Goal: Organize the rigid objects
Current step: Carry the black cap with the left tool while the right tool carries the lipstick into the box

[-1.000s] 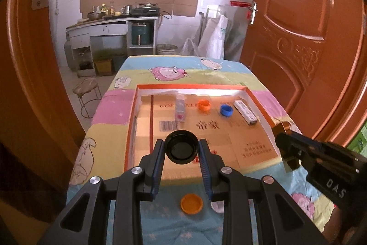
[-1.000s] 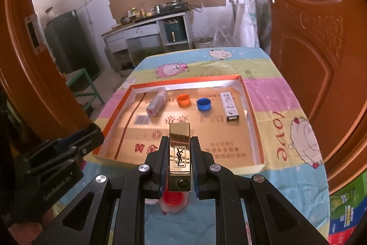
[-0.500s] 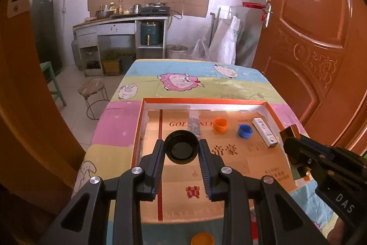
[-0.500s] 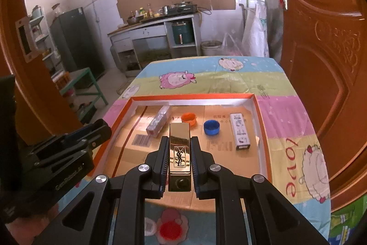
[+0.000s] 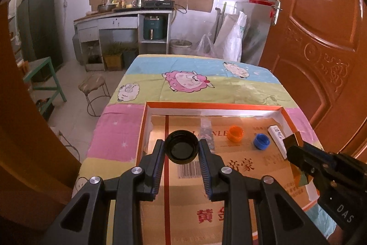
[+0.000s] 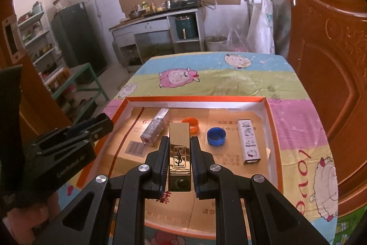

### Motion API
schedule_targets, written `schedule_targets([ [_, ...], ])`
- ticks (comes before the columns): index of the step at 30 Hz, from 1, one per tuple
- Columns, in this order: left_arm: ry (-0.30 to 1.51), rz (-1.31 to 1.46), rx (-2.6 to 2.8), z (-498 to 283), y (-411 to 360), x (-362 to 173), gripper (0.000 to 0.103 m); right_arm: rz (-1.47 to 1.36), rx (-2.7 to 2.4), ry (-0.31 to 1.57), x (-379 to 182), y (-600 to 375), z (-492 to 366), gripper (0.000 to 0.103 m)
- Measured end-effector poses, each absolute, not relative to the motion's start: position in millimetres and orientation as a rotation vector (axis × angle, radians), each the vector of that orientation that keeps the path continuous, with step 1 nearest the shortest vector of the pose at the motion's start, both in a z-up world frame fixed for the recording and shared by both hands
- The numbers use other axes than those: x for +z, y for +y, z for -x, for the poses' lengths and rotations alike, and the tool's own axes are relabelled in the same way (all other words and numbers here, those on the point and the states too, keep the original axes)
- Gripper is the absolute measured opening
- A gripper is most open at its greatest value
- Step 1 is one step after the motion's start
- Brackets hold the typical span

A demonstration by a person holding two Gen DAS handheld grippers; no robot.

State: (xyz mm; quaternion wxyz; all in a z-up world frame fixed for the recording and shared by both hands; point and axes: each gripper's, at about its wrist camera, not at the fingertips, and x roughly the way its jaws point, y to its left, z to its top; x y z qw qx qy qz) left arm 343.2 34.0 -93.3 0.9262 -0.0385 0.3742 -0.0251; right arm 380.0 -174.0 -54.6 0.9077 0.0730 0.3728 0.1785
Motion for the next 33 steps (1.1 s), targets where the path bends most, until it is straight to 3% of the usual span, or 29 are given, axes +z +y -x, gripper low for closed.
schedule_targets([
  [33,0.908,0.11,-0.049,-404,42,-136,0.03,-0.082,0.413,0.912,-105,-136,-437,0.018],
])
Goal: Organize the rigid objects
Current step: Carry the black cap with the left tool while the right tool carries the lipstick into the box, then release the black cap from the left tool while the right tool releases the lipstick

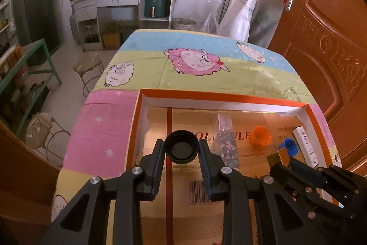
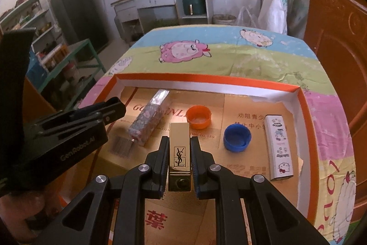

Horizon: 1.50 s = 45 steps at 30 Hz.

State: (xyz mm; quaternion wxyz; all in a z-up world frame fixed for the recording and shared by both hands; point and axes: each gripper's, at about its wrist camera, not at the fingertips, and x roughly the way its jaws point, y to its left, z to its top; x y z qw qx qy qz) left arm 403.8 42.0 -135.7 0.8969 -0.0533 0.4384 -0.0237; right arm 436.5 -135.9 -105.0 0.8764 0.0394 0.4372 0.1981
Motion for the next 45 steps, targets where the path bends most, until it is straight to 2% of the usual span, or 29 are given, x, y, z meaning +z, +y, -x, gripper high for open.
schedule_targets([
  [25,0.987,0.146,-0.088,-412,44,-151,0.031,-0.038,0.385,0.964,-122,-125,-444,0.019],
  [30,0.985,0.16,-0.102,-413,44,-151,0.038,-0.043,0.38,0.958,-122,-125,-445,0.027],
  [35,0.972,0.153,-0.099,-411,42,-149,0.049,-0.037,0.374,0.945,-119,-126,-443,0.027],
  [45,0.929,0.119,-0.105,-401,35,-133,0.05,-0.042,0.351,0.92,-108,-135,-434,0.027],
])
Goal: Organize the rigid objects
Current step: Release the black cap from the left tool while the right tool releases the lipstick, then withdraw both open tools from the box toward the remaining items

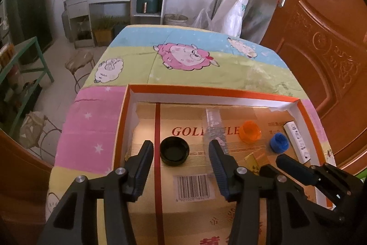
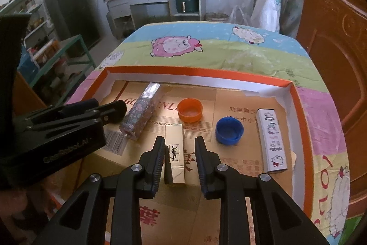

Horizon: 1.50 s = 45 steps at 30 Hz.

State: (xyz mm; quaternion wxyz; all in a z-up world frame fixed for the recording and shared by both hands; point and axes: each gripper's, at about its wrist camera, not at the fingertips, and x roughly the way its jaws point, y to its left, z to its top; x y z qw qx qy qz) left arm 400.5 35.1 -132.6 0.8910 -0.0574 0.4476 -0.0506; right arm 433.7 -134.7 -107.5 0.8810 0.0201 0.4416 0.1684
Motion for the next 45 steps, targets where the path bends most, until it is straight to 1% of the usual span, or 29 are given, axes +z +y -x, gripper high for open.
schedule_targets([
  [22,0.849,0.087,-0.116,-342,27,-90,0.05,-0.079,0.294,0.871,-69,-164,-382,0.027],
  [45,0.833,0.073,-0.109,-265,34,-77,0.05,-0.062,0.256,0.837,-45,-174,-310,0.027],
])
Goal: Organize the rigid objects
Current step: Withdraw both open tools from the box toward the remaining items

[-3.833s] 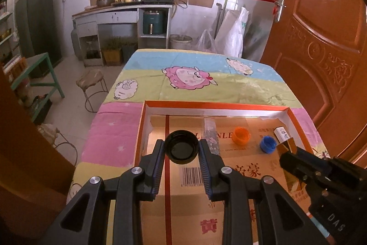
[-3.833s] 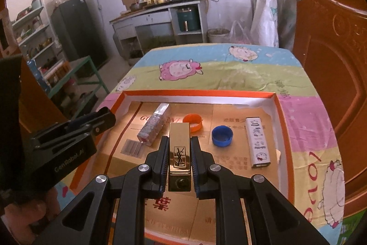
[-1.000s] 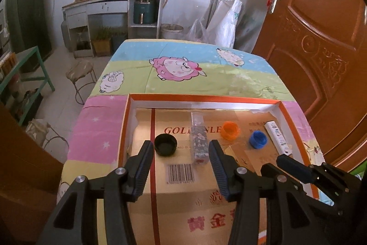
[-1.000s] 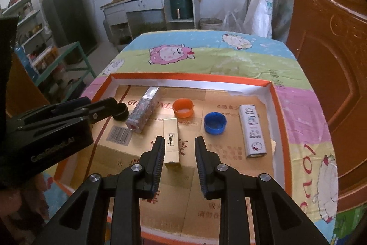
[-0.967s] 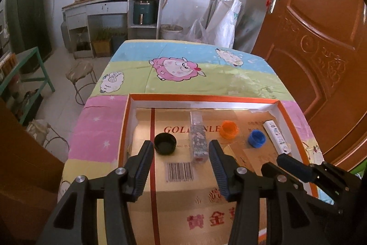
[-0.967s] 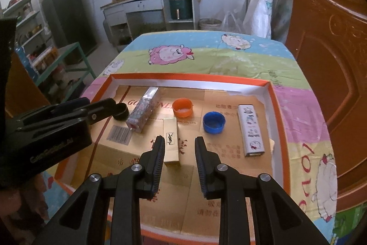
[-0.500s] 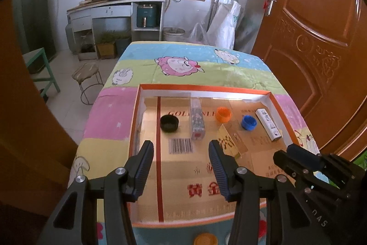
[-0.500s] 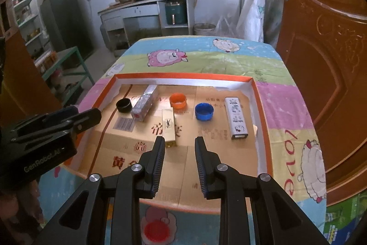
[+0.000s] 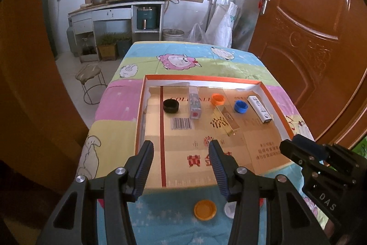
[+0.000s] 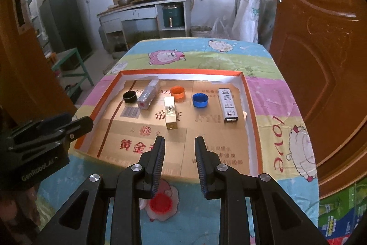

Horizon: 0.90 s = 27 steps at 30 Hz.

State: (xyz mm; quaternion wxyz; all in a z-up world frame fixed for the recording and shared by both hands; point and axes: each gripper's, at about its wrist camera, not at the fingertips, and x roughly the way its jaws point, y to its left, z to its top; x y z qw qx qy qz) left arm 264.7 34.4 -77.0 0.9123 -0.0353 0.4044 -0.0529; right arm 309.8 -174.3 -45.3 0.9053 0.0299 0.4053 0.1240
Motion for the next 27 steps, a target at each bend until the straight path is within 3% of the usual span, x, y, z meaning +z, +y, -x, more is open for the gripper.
schedule_targets([
  [27,0.772,0.08,-0.099,-169,57,-68,0.05,-0.043,0.211,0.822,-39,-188,-221,0.027],
])
